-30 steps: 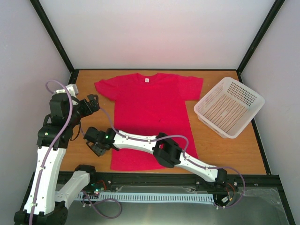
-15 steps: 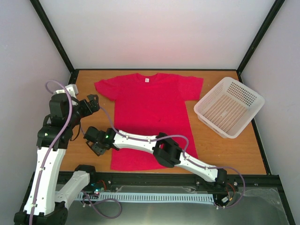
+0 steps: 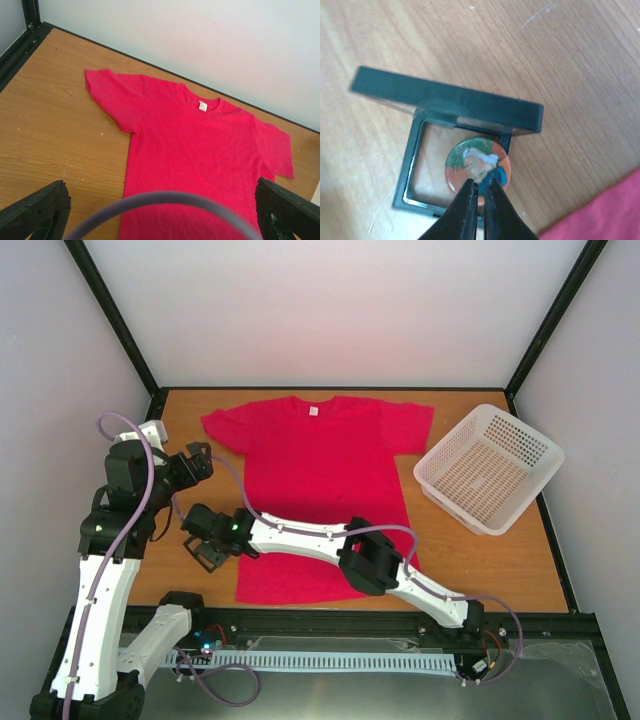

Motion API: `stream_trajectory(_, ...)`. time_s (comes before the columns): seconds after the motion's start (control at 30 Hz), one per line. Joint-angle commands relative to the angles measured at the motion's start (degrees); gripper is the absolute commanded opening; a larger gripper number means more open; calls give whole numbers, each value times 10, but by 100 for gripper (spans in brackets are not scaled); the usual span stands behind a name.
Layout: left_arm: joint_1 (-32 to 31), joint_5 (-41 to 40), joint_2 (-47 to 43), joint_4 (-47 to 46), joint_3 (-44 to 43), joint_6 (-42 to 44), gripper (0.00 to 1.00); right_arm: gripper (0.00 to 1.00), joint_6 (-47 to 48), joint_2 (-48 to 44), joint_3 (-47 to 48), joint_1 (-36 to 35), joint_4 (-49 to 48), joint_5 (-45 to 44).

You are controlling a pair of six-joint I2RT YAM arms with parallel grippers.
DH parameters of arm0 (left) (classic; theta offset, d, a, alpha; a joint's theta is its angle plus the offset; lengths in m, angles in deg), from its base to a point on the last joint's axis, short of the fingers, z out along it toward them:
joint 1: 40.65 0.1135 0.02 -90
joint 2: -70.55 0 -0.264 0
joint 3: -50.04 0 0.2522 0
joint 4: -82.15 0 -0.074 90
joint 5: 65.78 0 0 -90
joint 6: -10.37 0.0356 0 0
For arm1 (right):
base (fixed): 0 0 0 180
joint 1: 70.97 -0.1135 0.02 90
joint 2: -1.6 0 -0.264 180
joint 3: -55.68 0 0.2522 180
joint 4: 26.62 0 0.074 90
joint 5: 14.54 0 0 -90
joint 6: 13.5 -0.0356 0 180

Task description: Pin the brooch onto the clothing

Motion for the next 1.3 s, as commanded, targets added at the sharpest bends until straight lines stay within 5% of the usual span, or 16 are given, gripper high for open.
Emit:
stream_trajectory(0.0,3,5,-3,-10,-5,7,100,3,-29,-76,-51,6,-44,39)
stream_trajectory(0.1,3,8,-4,-12,-4,6,100,3,-42,-106,-100,14,-76,69)
stream_trajectory(0.33,3,12,-4,-13,-3,5,100,32,-113,-108,-137,44,-105,177)
stream_trajectory(0.6,3,13,-6,-14,2,5,100,45,-146,-93,-164,74,-139,263)
stream_trajectory(1.27,3,11,-5,-19,9,7,100,52,-134,2,-91,86,-101,306)
